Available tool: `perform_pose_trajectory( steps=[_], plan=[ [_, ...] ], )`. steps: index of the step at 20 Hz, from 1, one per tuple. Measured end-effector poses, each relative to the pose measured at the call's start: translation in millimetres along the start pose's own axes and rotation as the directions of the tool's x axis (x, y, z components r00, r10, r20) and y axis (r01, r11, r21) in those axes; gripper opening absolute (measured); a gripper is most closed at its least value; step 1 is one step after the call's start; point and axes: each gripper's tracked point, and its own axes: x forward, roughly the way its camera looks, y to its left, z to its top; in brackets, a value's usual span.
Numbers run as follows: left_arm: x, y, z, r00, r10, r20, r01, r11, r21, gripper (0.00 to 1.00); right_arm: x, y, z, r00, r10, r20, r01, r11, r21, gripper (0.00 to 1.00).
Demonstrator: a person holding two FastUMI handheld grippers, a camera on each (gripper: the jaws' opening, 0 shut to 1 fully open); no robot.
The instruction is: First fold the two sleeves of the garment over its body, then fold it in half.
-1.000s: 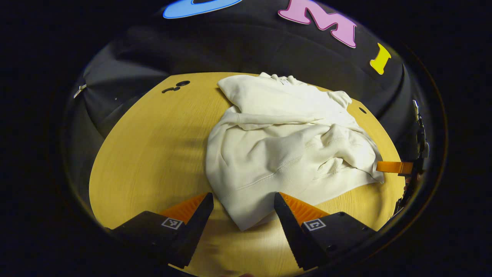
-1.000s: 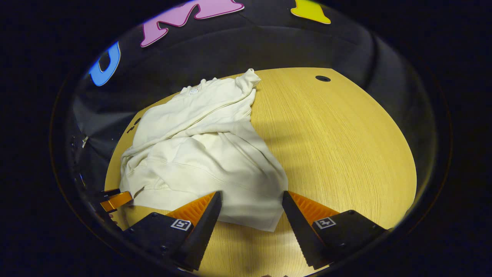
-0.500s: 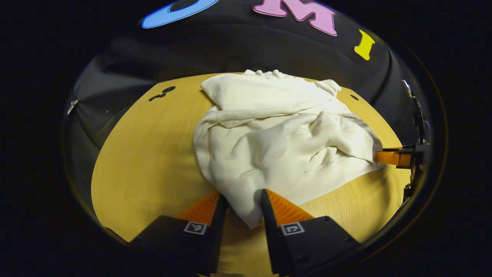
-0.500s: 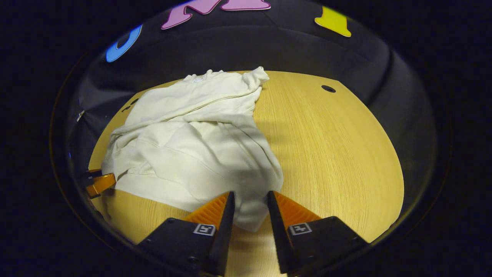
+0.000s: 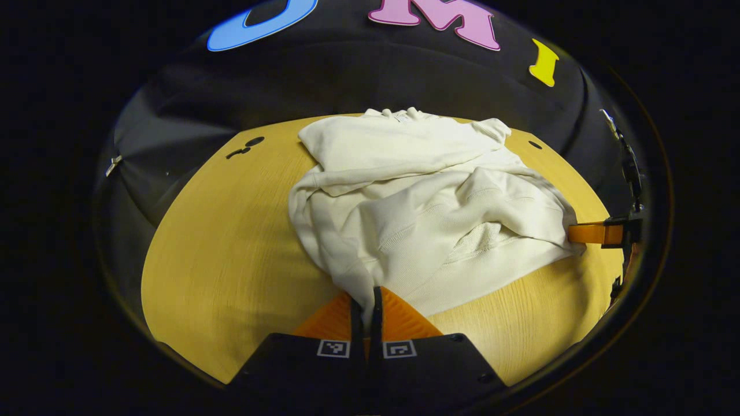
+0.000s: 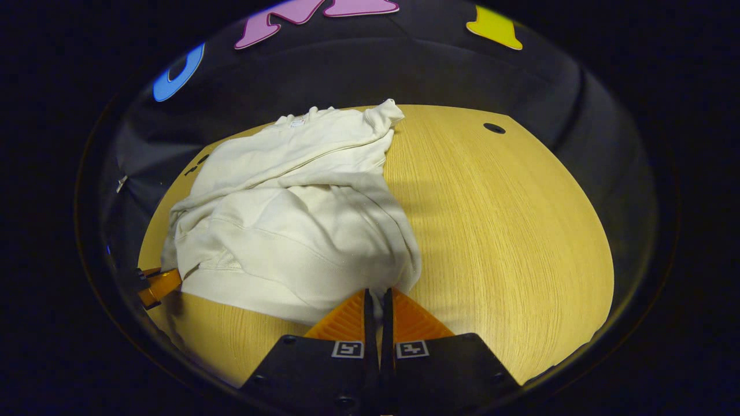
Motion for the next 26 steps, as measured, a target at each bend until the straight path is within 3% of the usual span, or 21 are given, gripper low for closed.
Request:
perform_pose_trajectory(
  steps=[10,19,26],
  plan=[
    [-35,-1,42,0.998,-0.031,0.062,0.035,0.997,-0.062,0.06,-27,4,34,0.997,0.045,0.064,-0.050,0.996,0.075,0.06],
    [-57,-1,147,0.980,-0.061,0.188,0.084,0.989,-0.118,0.06,-30,22,154,0.971,0.099,0.216,-0.117,0.991,0.070,0.05],
    [-32,8,238,0.960,-0.057,0.274,0.091,0.990,-0.112,0.06,-12,49,245,0.943,0.149,0.298,-0.156,0.988,0.001,0.05]
  ],
)
